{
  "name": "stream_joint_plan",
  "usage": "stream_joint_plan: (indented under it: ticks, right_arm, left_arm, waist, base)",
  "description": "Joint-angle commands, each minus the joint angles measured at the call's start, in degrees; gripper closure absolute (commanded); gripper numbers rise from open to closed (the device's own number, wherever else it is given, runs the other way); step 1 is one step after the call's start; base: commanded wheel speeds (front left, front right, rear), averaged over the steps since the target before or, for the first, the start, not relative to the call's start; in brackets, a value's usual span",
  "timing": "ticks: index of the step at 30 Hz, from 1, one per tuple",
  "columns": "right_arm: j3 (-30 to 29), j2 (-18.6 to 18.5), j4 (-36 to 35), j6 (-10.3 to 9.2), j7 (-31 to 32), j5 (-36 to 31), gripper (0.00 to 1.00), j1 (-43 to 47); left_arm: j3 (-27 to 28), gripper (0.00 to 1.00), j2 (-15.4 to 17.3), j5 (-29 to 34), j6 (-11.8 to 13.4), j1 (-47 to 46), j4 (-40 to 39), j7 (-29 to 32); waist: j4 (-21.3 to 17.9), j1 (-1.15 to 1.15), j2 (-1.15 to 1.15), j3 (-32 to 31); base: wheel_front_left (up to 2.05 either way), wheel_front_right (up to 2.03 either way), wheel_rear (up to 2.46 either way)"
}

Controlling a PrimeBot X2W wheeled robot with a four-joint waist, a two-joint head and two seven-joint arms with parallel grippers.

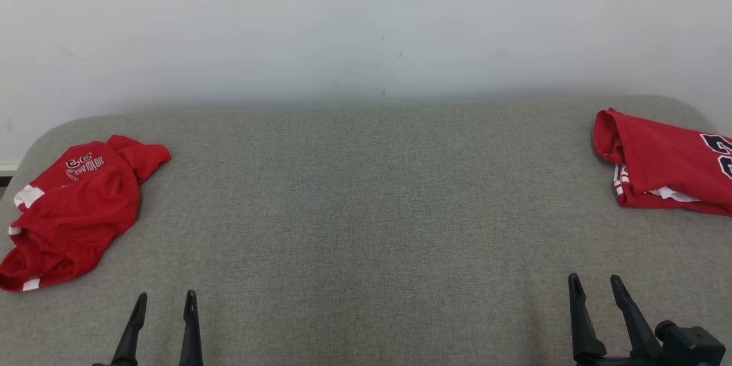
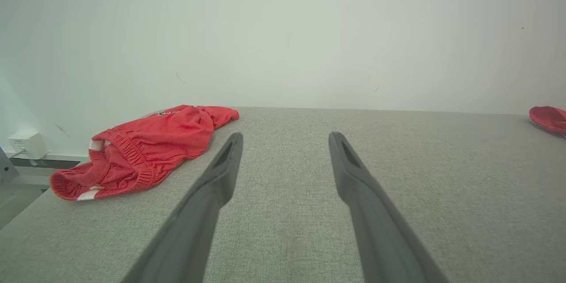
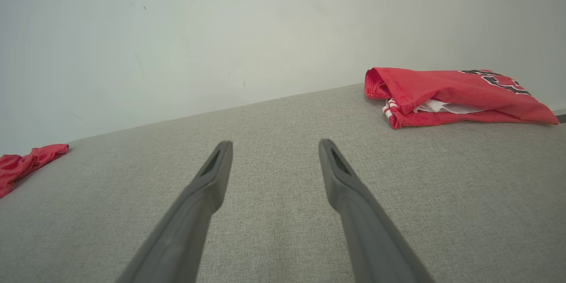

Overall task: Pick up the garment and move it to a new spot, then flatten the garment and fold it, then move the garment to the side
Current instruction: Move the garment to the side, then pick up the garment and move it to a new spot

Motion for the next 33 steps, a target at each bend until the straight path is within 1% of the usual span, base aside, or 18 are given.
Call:
stream_joint_plan:
  ticks: [1, 18, 24, 26, 33]
  right_arm:
    - [0.03, 0.24, -0.23, -0.15, -0.1, -0.69, 0.0, 0.72]
    - [0.21, 0.33, -0.3, -0.15, 0.32, -0.63, 0.0, 0.91]
    - [0.23, 0.47, -0.25, -0.15, -0.01, -0.51, 0.0, 1.18]
    - [0.19, 0.5, -0.21, -0.15, -0.09, -0.42, 0.0, 1.11]
    - [0.64, 0.77, -0.22, -0.15, -0.57, -0.08, 0.0, 1.43]
  left_arm:
    - [0.19, 0.0, -0.22, 0.29, 0.08, 0.49, 0.18, -0.18]
    - [0.36, 0.0, -0.41, 0.5, 0.08, 0.52, 0.07, -0.18]
    - [0.33, 0.0, -0.26, 0.57, 0.08, 0.37, 0.27, -0.18]
    - [0.39, 0.0, -0.15, 0.49, 0.07, 0.25, 0.3, -0.18]
    - [0.71, 0.0, 0.42, 0.41, 0.13, -0.25, 1.23, -0.18]
  waist:
    - [-0.04, 0.0, 0.0, -0.05]
    - [-0.04, 0.0, 0.0, -0.23]
    - [0.76, 0.0, 0.0, -0.37]
    - [1.43, 0.0, 0.0, -0.37]
    - [6.8, 0.0, 0.0, -0.31]
  base:
    - [0.0, 0.0, 0.0]
    - [0.0, 0.0, 0.0]
    - [0.0, 0.0, 0.0]
    - [0.0, 0.0, 0.0]
    - [0.0, 0.0, 0.0]
